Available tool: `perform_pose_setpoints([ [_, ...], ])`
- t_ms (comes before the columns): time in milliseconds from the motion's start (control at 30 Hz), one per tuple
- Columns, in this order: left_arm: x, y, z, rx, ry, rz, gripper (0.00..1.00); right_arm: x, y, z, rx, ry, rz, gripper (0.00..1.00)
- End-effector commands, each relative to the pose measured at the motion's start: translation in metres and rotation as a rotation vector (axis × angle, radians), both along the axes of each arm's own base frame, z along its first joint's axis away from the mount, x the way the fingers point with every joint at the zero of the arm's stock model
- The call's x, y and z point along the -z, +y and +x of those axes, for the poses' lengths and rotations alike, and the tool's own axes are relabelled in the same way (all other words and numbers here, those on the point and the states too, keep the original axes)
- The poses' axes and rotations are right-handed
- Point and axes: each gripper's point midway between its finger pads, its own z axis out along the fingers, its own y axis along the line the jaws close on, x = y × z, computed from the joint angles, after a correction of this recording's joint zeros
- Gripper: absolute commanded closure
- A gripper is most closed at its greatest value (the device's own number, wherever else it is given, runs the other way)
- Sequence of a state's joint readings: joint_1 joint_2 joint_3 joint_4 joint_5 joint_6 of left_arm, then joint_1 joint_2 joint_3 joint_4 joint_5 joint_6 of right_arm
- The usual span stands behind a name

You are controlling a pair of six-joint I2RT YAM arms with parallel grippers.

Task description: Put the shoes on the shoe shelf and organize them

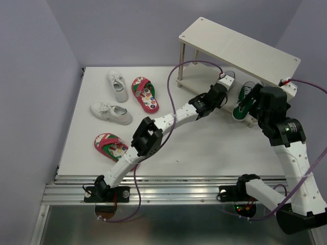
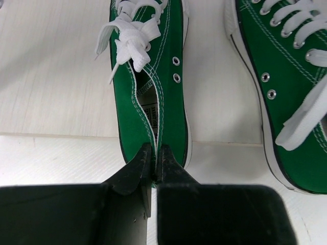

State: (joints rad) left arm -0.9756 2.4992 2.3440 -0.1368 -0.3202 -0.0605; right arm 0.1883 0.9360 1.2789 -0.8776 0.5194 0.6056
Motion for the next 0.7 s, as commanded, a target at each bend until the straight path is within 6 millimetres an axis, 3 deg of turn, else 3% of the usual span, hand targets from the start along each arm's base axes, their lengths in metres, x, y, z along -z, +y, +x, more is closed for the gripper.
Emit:
perform_pose_setpoints([
  [0, -0.100, -0.028, -0.009, 0.075, -0.150, -0.226, 1.00, -0.012, -0.002, 0.006, 0.001, -0.053, -0.006, 0.00],
  [300, -0.099, -0.054, -0.041, 0.195, -0.113, -0.261, 1.00, -0.012, -0.001, 0.005, -0.006, -0.054, -0.005, 0.00],
  [667, -0.095, -0.066, -0.060, 0.238, -0.104, -0.256, 1.00, -0.011, 0.000, 0.005, -0.015, -0.049, -0.008, 0.00],
])
